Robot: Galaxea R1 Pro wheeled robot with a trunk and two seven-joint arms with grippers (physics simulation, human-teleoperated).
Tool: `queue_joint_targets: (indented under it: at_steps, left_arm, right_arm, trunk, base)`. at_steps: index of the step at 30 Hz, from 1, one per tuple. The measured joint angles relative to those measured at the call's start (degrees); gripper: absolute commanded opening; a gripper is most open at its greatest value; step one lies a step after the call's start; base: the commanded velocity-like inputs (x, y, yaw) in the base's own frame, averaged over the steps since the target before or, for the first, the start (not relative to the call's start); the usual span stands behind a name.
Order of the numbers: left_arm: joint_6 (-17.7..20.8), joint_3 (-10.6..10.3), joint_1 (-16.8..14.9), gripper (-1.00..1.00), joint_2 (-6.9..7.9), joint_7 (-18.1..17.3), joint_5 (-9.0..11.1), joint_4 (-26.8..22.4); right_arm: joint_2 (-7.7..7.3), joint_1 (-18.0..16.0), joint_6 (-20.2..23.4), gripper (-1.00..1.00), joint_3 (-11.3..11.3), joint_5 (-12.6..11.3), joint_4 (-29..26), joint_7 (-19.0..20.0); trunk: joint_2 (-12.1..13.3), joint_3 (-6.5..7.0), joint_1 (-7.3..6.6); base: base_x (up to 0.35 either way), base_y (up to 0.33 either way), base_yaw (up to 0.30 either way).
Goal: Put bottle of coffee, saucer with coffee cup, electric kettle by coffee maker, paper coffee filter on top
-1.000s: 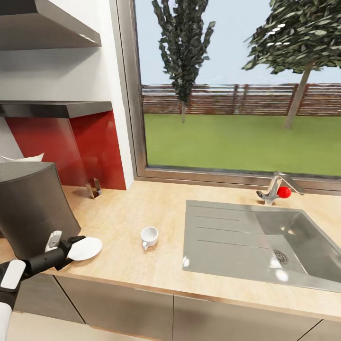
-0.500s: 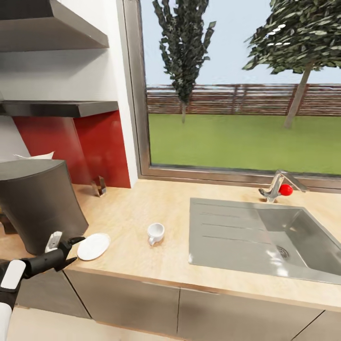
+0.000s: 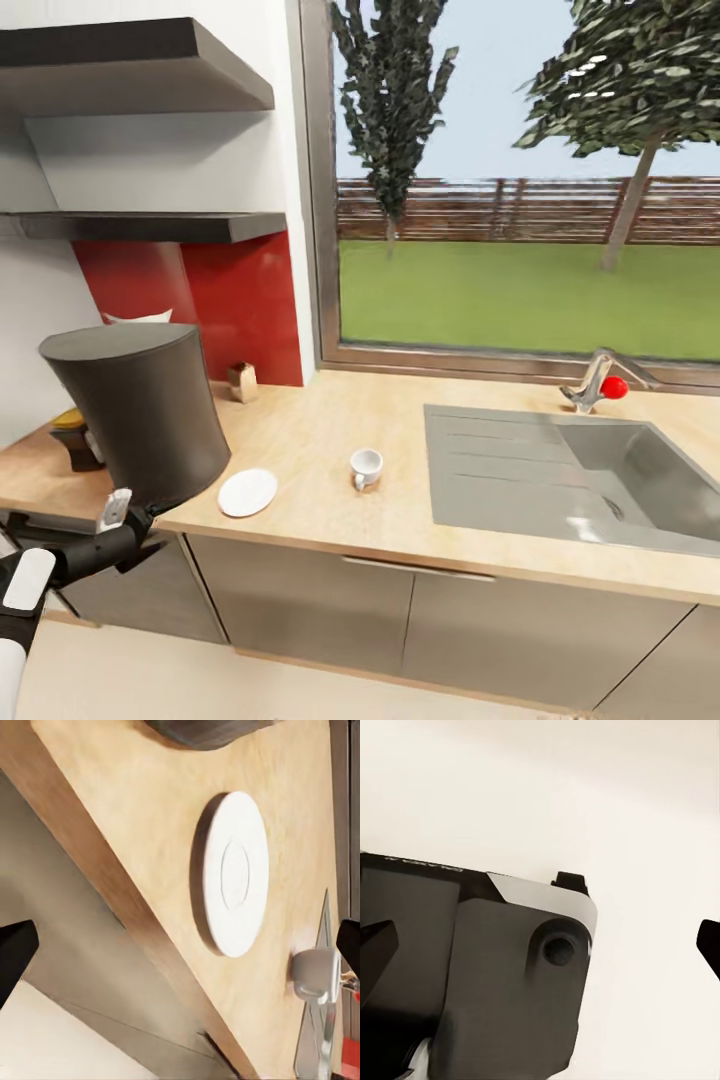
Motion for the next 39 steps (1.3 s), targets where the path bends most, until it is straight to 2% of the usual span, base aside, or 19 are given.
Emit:
queue_joint_targets:
  at_steps: [7, 9, 11, 12, 13, 17, 21, 25, 28, 29, 30, 33, 34, 35, 36, 37, 39]
  left_arm:
    - [0.0, 0.0, 0.0, 1.0, -0.02, -0.1, -0.1, 0.0]
    - [-0.1, -0.1, 1.1, 1.0, -0.02, -0.1, -0.3, 0.6]
    - [-1.1, -0.1, 3.6, 1.0, 0.03, -0.2, -0.4, 0.9]
    - [-3.2, -0.2, 6.2, 1.0, 0.04, -0.3, -0.9, 1.1]
    - [-4.0, -0.3, 7.1, 1.0, 0.02, -0.3, -0.7, 1.1]
    - [-17.9, -0.7, 16.7, 1.0, -0.21, -0.6, -4.1, 2.7]
    - [-27.3, -0.7, 22.3, 1.0, 0.12, -0.8, -7.2, 7.0]
    - [-33.9, -0.7, 26.6, 1.0, 0.18, -0.7, -10.5, 8.0]
    - [-42.9, -0.8, 29.9, 1.0, -0.15, -0.6, -17.2, 8.5]
    - [-46.9, -0.8, 31.2, 1.0, -0.36, -0.5, -21.7, 9.0]
    - [-49.5, -0.8, 31.9, 1.0, -0.46, -0.4, -25.2, 9.6]
    - [-56.1, -0.8, 32.8, 1.0, -0.81, 0.0, -36.5, 14.6]
    - [-57.2, -0.8, 32.8, 1.0, -0.86, 0.0, -38.5, 15.7]
    - [-59.9, -0.7, 33.0, 1.0, -1.06, 0.5, -44.5, 18.6]
    - [-61.6, -0.7, 33.0, 1.0, -1.31, 1.1, -48.0, 20.3]
    - [-62.8, -0.6, 33.0, 1.0, -1.66, 2.2, -50.6, 21.5]
    - [-63.8, -0.6, 33.0, 1.0, -2.34, 4.8, -53.3, 22.7]
  right_arm:
    - [0.0, 0.0, 0.0, 1.0, 0.0, 0.0, 0.0, 0.0]
    - [0.04, 0.0, 0.0, 1.0, 0.0, 0.0, 0.0, 0.0]
    - [0.12, 0.0, 0.0, 1.0, 0.1, -0.1, 0.0, 0.0]
    - [0.2, 0.0, -0.1, 1.0, 0.1, -0.2, -0.1, 0.0]
    - [0.21, 0.0, -0.1, 1.0, 0.0, -0.2, -0.1, 0.0]
    - [0.49, 0.0, -0.3, 1.0, -0.1, -0.4, -0.3, 0.0]
    - [0.61, 0.0, -0.4, 1.0, 0.0, -0.4, -0.4, 0.1]
    - [0.62, 0.0, -0.4, 1.0, -0.1, -0.4, -0.4, 0.1]
    - [0.55, 0.0, -0.5, 1.0, -0.1, -0.4, -0.3, 0.1]
    - [0.5, 0.0, -0.5, 1.0, -0.1, -0.4, -0.3, 0.1]
    - [0.48, 0.0, -0.7, 1.0, -0.1, -0.5, -0.3, 0.1]
    - [0.36, 0.0, -2.2, 1.0, -0.2, -0.5, -0.2, 0.0]
    - [0.34, 0.0, -2.5, 1.0, -0.2, -0.5, -0.2, 0.0]
    - [0.3, 0.0, -3.1, 1.0, -0.2, -0.5, -0.2, 0.0]
    - [0.26, 0.0, -3.3, 1.0, -0.2, -0.5, -0.1, 0.0]
    - [0.23, 0.0, -3.5, 1.0, -0.3, -0.5, -0.1, 0.0]
    - [0.15, 0.0, -3.6, 1.0, -0.3, -0.5, -0.1, 0.0]
  trunk:
    - [0.0, 0.0, -0.02]
    - [0.0, -0.01, -0.02]
    - [0.0, -0.01, -0.02]
    - [0.0, -0.02, -0.02]
    - [0.0, -0.01, -0.02]
    - [0.0, -0.02, -0.02]
    - [0.0, -0.02, -0.02]
    - [0.0, -0.01, -0.02]
    - [0.0, -0.01, -0.02]
    - [0.0, -0.02, -0.02]
    - [0.0, -0.01, -0.02]
    - [0.0, -0.02, -0.02]
    - [0.0, -0.01, -0.02]
    - [0.0, -0.02, -0.02]
    - [0.0, -0.01, -0.02]
    - [0.0, -0.01, -0.02]
    - [0.0, -0.01, -0.02]
  base:
    - [-0.142, 0.143, 0.0]
    - [-0.013, 0.013, 0.0]
    - [-0.004, 0.004, 0.0]
    - [-0.002, 0.002, 0.0]
    - [0.0, 0.0, 0.0]
    - [0.0, 0.0, 0.0]
    - [0.0, 0.0, 0.0]
    - [0.0, 0.0, 0.0]
    - [0.0, 0.0, 0.0]
    - [0.0, 0.0, 0.0]
    - [0.0, 0.0, 0.0]
    - [0.0, 0.0, 0.0]
    - [0.0, 0.0, 0.0]
    - [0.0, 0.0, 0.0]
    - [0.0, 0.0, 0.0]
    - [0.0, 0.0, 0.0]
    - [0.0, 0.0, 0.0]
